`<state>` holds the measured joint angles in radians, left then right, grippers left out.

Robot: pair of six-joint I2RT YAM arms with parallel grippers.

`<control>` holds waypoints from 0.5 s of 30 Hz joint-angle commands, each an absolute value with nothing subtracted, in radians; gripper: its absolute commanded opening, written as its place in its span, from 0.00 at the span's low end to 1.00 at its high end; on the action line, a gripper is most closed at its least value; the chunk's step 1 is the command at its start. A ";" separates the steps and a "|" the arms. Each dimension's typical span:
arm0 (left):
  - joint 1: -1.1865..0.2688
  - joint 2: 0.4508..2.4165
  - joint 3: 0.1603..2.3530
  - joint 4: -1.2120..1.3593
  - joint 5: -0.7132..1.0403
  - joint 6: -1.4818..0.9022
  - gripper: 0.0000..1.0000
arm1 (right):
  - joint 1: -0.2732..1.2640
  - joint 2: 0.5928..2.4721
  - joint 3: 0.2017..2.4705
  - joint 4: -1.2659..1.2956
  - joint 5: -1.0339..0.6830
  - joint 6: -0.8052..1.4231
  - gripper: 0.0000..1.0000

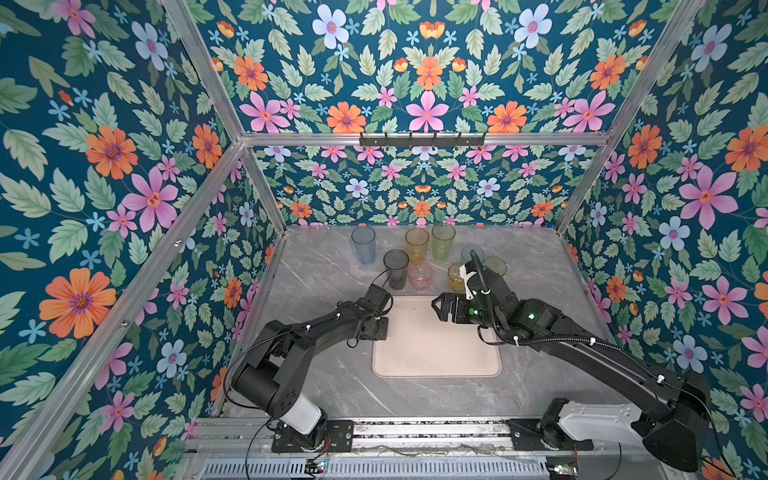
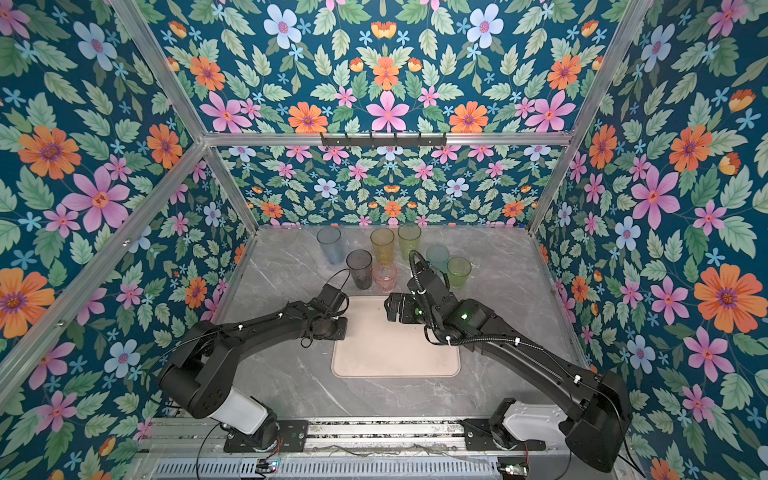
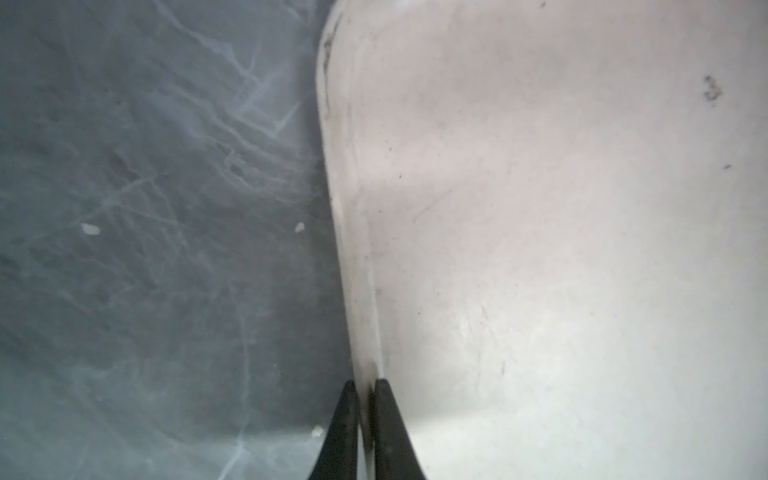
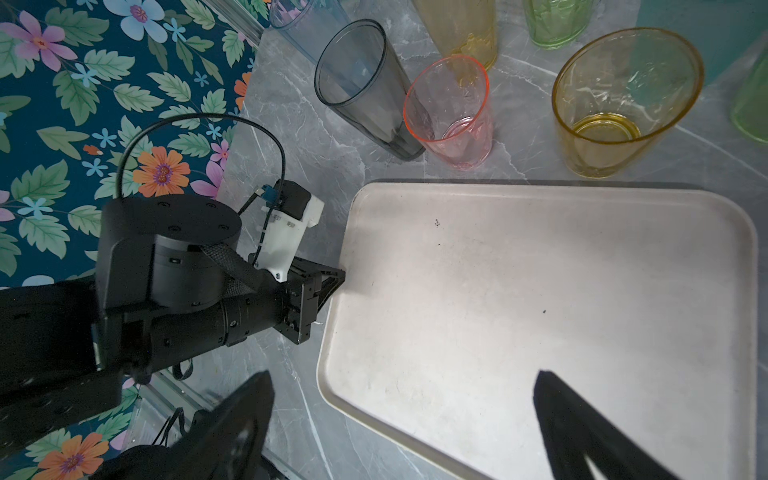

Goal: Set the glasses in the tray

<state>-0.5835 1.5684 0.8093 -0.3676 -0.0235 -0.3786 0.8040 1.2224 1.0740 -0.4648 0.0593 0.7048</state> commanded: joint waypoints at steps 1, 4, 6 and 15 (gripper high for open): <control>-0.583 1.569 0.801 -0.370 -0.021 -0.325 0.09 | 0.805 1.215 1.068 -0.452 0.081 0.721 0.99; -0.583 1.553 0.795 -0.376 -0.033 -0.312 0.08 | 0.804 1.214 1.063 -0.451 0.081 0.722 0.99; -0.583 1.543 0.792 -0.376 -0.027 -0.309 0.08 | 0.805 1.214 1.060 -0.454 0.083 0.723 0.99; -0.583 1.528 0.789 -0.387 -0.024 -0.412 0.08 | 0.805 1.207 1.063 -0.459 0.092 0.718 0.99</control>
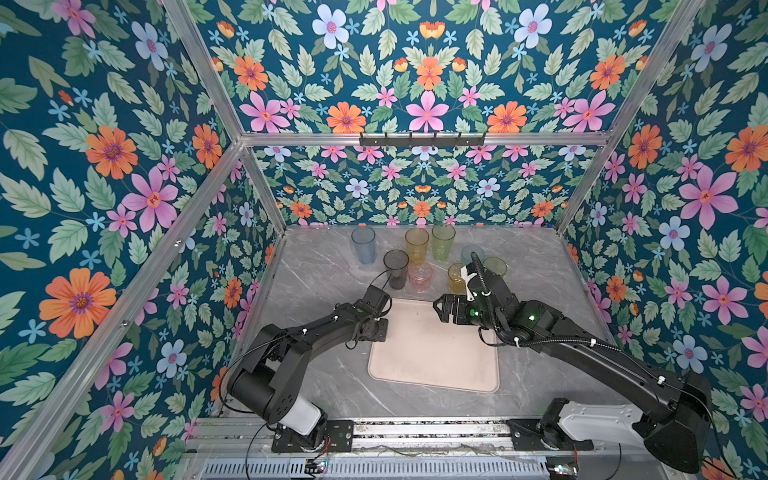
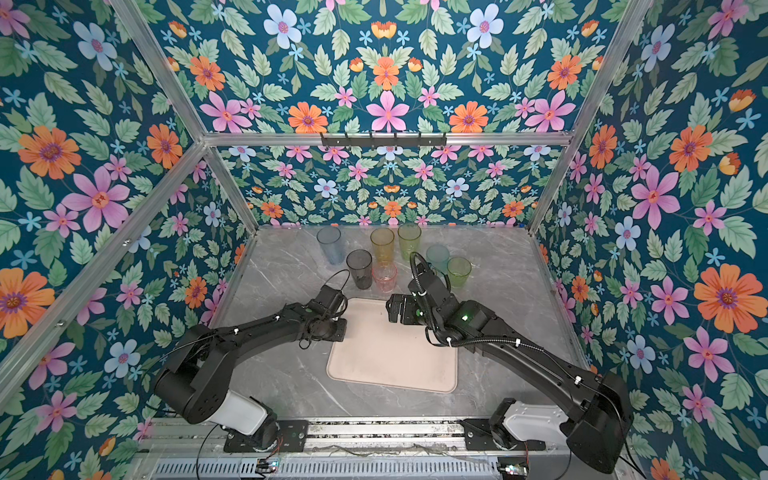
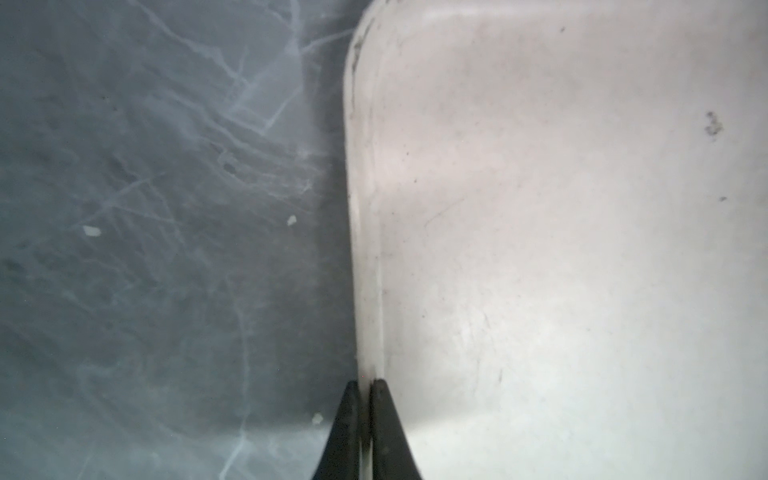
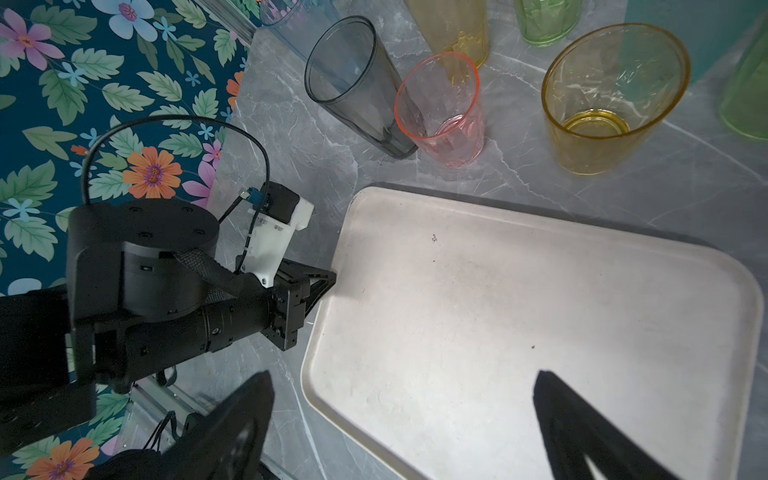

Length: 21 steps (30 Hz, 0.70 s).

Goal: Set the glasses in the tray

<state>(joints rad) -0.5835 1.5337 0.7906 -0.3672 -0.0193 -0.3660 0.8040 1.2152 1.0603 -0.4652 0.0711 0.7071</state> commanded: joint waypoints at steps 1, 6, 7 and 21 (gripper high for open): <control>-0.583 1.529 0.785 -0.386 -0.017 -0.439 0.08 | 0.805 1.206 1.062 -0.460 0.091 0.718 0.99; -0.586 1.512 0.758 -0.386 -0.014 -0.532 0.08 | 0.805 1.202 1.053 -0.461 0.090 0.721 0.99; -0.587 1.508 0.754 -0.388 -0.024 -0.548 0.07 | 0.805 1.200 1.051 -0.460 0.090 0.721 0.99; -0.592 1.491 0.759 -0.403 -0.029 -0.592 0.09 | 0.805 1.195 1.040 -0.466 0.091 0.724 0.99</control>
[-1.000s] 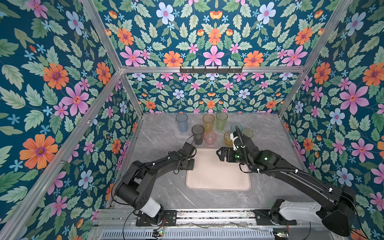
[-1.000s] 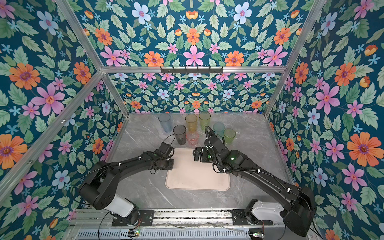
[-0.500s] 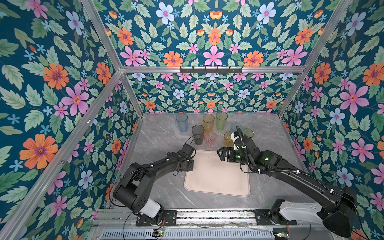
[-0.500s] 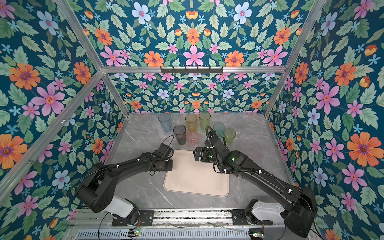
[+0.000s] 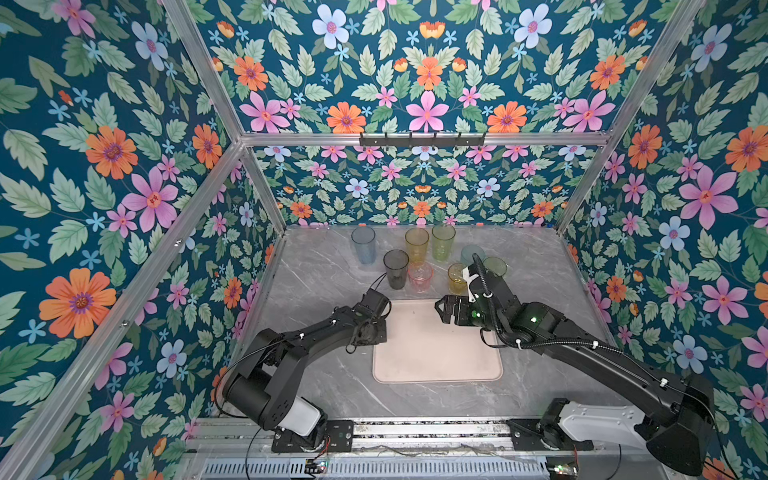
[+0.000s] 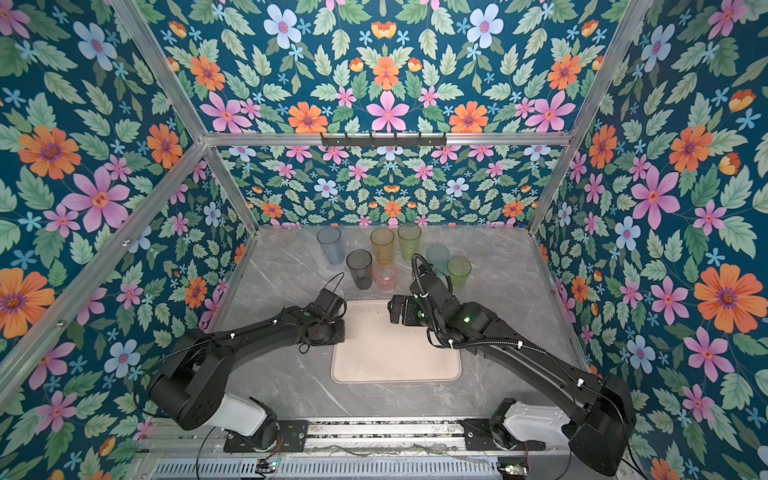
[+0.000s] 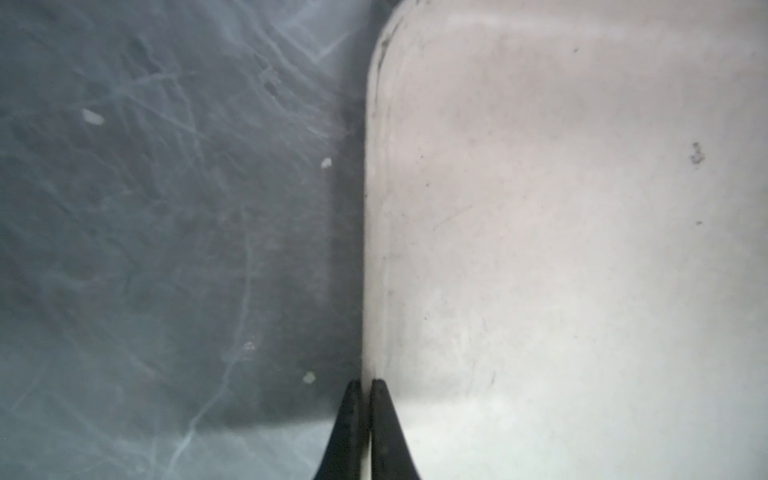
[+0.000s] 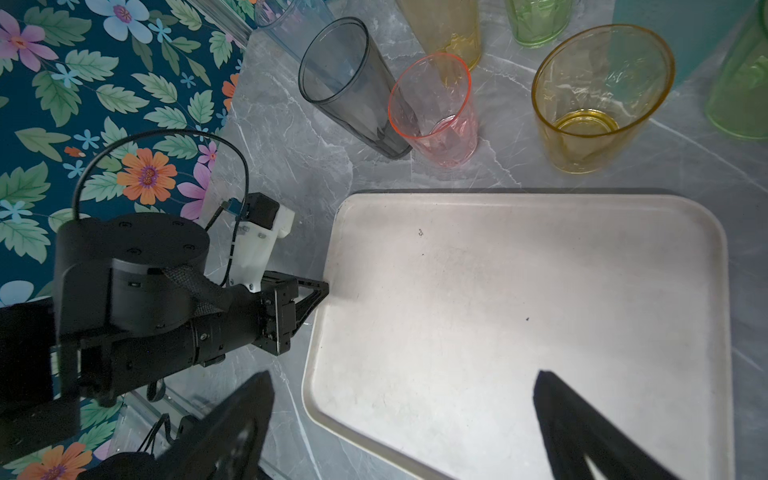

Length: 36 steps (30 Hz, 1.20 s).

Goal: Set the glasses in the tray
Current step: 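Release the tray and move the left gripper over the blue glass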

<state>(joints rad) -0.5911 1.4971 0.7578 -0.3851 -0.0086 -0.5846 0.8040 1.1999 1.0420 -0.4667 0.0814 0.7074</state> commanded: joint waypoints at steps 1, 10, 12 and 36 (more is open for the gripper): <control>-0.592 1.492 0.762 -0.407 -0.029 -0.584 0.11 | 0.805 1.193 1.039 -0.465 0.093 0.724 0.99; -0.592 1.469 0.825 -0.451 -0.052 -0.550 0.41 | 0.805 1.187 1.038 -0.466 0.096 0.721 0.99; -0.591 1.456 0.854 -0.474 -0.079 -0.538 0.45 | 0.804 1.182 1.036 -0.465 0.101 0.718 0.99; -0.221 1.611 1.388 -0.475 -0.004 -0.440 0.60 | 0.769 1.168 0.943 -0.314 0.119 0.558 0.99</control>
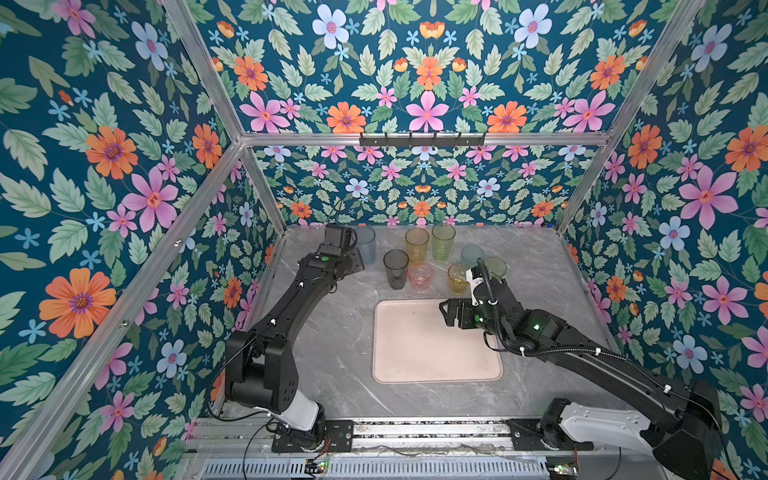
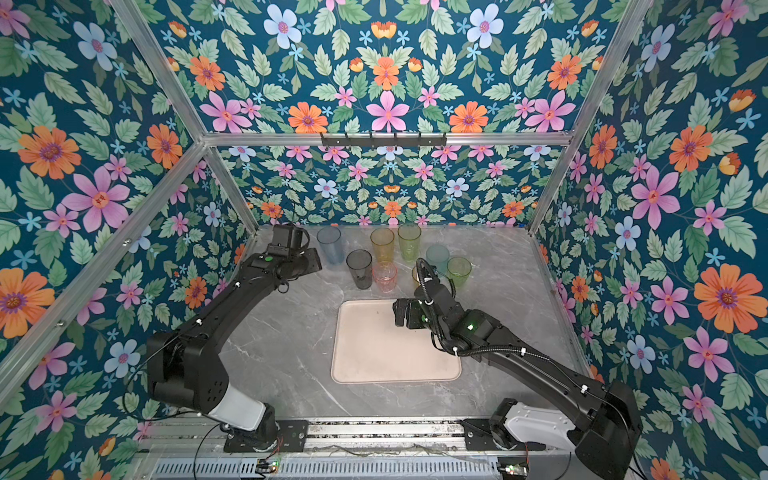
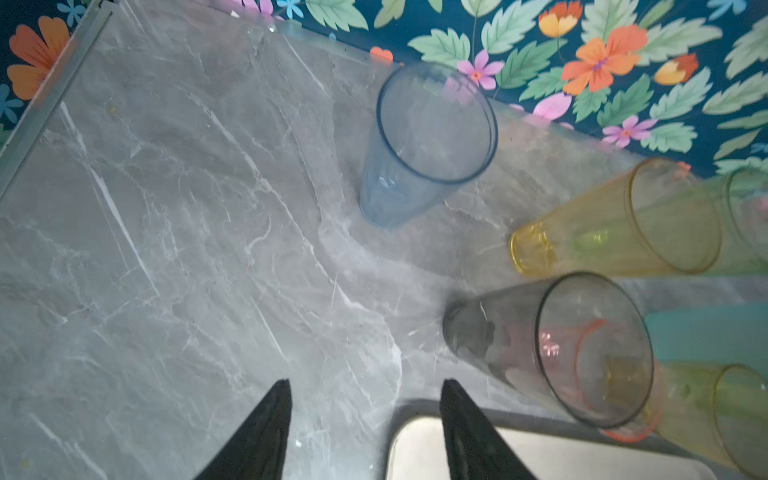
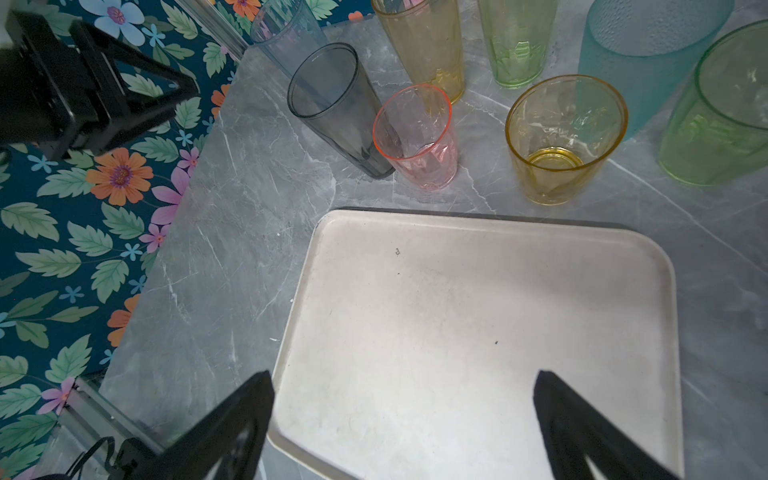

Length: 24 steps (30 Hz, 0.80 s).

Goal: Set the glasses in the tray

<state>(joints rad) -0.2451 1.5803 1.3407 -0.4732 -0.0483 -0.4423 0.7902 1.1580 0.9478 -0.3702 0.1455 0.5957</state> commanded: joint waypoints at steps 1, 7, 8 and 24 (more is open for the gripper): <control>-0.209 1.636 1.417 -0.475 -0.002 -0.441 0.60 | 0.745 1.178 0.941 -0.314 0.093 0.561 0.99; -0.181 1.739 1.509 -0.383 -0.037 -0.426 0.61 | 0.680 1.170 0.863 -0.210 0.070 0.525 0.98; -0.180 1.756 1.518 -0.360 -0.040 -0.416 0.61 | 0.671 1.171 0.854 -0.193 0.065 0.510 0.98; -0.175 1.970 1.748 -0.389 0.009 -0.306 0.60 | 0.363 1.135 0.774 0.015 -0.193 0.431 0.98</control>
<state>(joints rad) -0.1768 1.9556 1.7237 -0.3759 -0.0002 -0.3359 0.3752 1.1454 0.7895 -0.0502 -0.1295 0.4454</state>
